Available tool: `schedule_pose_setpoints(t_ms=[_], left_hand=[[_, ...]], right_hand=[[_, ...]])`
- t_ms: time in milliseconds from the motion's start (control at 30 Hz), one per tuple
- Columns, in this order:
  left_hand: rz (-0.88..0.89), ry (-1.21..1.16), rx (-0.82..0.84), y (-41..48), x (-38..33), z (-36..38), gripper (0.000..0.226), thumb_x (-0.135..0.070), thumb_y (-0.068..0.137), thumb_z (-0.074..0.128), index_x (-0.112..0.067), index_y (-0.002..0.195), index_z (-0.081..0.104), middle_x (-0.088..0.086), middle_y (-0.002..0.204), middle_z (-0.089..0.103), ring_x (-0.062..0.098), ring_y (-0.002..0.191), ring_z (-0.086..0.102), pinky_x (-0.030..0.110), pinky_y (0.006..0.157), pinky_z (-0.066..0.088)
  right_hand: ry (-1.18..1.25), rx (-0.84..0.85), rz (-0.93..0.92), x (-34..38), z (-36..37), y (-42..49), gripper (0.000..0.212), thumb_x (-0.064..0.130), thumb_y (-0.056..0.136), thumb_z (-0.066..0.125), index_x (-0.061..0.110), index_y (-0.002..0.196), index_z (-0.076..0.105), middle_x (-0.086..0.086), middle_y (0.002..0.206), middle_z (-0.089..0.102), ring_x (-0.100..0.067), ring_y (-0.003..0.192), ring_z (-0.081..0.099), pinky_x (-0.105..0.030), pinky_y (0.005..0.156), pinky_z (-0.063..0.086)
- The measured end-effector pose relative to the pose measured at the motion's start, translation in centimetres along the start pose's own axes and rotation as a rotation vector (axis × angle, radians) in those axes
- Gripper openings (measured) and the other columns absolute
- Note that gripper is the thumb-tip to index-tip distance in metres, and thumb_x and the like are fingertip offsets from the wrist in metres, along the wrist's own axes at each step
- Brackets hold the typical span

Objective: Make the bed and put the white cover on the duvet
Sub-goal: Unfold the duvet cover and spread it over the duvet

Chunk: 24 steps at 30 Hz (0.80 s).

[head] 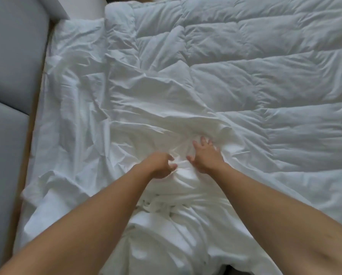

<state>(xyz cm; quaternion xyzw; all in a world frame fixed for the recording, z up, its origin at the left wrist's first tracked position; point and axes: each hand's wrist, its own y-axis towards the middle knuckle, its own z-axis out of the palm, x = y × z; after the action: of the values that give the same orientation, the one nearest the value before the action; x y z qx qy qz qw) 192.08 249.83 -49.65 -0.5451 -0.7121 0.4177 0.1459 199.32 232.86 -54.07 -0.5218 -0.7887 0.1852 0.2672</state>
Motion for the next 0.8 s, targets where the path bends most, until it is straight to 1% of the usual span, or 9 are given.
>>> schedule_pose_setpoints(t_ms=[100,167,267,333,433,500,567,633,800], left_hand=[[0.088,-0.093,-0.267,-6.1,-0.9,-2.6,0.039,-0.039,0.102,0.052,-0.024,0.137,0.060,0.001,0.133,0.066,0.024,0.123,0.059,0.036,0.104,0.045],[0.124,-0.128,-0.375,-10.4,-0.8,-3.6,0.033,-0.038,0.101,0.054,-0.025,0.129,0.065,-0.003,0.123,0.071,0.021,0.113,0.064,0.036,0.096,0.050],[0.198,-0.173,-0.484,-16.3,-0.4,-4.8,0.022,-0.035,0.098,0.060,-0.022,0.112,0.073,-0.007,0.105,0.075,0.014,0.097,0.069,0.034,0.087,0.055],[0.263,-0.208,-0.511,-19.8,-0.3,-5.2,0.015,-0.032,0.098,0.063,-0.023,0.101,0.075,-0.011,0.095,0.075,0.005,0.089,0.069,0.035,0.084,0.057],[0.303,-0.343,-0.570,-23.7,-0.9,-6.3,0.010,-0.031,0.097,0.066,-0.028,0.097,0.076,-0.018,0.088,0.074,-0.003,0.082,0.068,0.031,0.080,0.058],[0.318,-0.454,-0.632,-25.6,-2.1,-6.9,0.011,-0.031,0.098,0.064,-0.029,0.099,0.075,-0.018,0.085,0.074,-0.001,0.081,0.070,0.032,0.079,0.058],[0.367,-0.581,-0.663,-27.3,-4.1,-7.0,0.014,-0.026,0.101,0.059,-0.029,0.102,0.073,-0.017,0.086,0.075,0.005,0.081,0.072,0.034,0.080,0.058],[0.415,-0.651,-0.675,-28.7,-6.8,-6.3,0.018,-0.021,0.103,0.055,-0.029,0.105,0.071,-0.012,0.089,0.076,0.009,0.081,0.073,0.035,0.081,0.058],[0.536,-0.575,-0.641,-30.7,-16.2,-3.3,0.016,-0.020,0.102,0.059,-0.031,0.106,0.069,-0.014,0.087,0.075,0.006,0.079,0.073,0.029,0.075,0.057]], right_hand=[[0.211,-0.168,-0.012,0.4,-4.1,-7.0,0.056,0.046,0.101,0.052,0.014,0.146,0.045,-0.010,0.149,0.050,-0.031,0.134,0.048,-0.044,0.105,0.043],[0.299,-0.306,0.015,0.1,-6.3,-12.1,0.049,0.043,0.100,0.056,0.014,0.139,0.055,-0.010,0.134,0.063,-0.030,0.121,0.059,-0.041,0.096,0.049],[0.324,-0.476,0.003,-1.1,-8.6,-19.1,0.041,0.040,0.097,0.061,0.012,0.127,0.066,-0.008,0.123,0.069,-0.029,0.113,0.064,-0.040,0.094,0.052],[0.411,-0.560,-0.004,-2.4,-9.7,-23.2,0.035,0.037,0.095,0.065,0.012,0.120,0.070,-0.004,0.118,0.071,-0.023,0.109,0.066,-0.033,0.091,0.052],[0.766,-0.671,0.066,-5.0,-11.7,-28.9,0.020,0.029,0.091,0.074,0.017,0.107,0.076,0.010,0.097,0.075,-0.008,0.092,0.072,-0.017,0.080,0.053],[1.099,-0.711,0.141,-7.1,-12.6,-32.3,0.013,0.020,0.089,0.076,0.014,0.100,0.077,0.003,0.084,0.078,-0.016,0.086,0.076,-0.026,0.081,0.059],[1.286,-0.774,0.181,-9.3,-12.7,-35.5,0.009,0.012,0.089,0.075,0.011,0.097,0.077,-0.007,0.082,0.078,-0.024,0.084,0.076,-0.039,0.084,0.061],[1.377,-0.828,0.199,-11.6,-12.5,-38.5,0.009,0.011,0.089,0.074,0.010,0.098,0.077,-0.009,0.085,0.078,-0.026,0.087,0.076,-0.039,0.085,0.061],[1.478,-0.927,0.213,-18.2,-11.8,-44.4,0.012,0.014,0.090,0.073,0.009,0.100,0.077,-0.009,0.089,0.077,-0.026,0.092,0.075,-0.036,0.085,0.060]])
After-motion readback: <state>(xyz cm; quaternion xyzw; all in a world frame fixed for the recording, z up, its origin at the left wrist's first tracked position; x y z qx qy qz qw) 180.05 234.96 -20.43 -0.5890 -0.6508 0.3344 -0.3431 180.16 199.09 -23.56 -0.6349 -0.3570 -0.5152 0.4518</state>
